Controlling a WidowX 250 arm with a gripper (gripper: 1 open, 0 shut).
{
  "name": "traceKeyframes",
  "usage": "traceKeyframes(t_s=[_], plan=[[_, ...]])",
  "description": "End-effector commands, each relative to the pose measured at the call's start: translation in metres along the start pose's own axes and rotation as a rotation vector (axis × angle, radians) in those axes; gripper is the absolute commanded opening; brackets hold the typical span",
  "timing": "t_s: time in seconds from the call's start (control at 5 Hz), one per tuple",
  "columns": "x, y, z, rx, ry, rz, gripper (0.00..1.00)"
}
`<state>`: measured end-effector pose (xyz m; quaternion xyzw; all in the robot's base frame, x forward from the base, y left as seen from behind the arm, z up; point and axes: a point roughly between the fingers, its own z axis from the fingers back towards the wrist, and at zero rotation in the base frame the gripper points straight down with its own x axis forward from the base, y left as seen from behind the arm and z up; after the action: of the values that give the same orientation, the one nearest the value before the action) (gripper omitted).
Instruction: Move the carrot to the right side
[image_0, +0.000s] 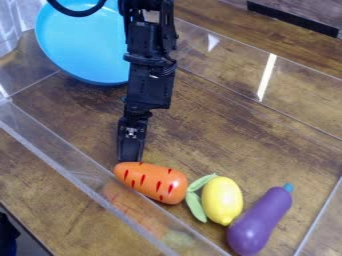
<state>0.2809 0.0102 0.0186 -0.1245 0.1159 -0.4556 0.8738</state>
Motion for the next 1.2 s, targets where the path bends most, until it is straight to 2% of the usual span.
traceKeyframes(t_s=[0.0, 1.0], plan=[[0.008, -0.012, -0.013, -0.037, 0.032, -0.061, 1.00], [0.020, -0.030, -0.014, -0.044, 0.043, -0.171, 1.00]])
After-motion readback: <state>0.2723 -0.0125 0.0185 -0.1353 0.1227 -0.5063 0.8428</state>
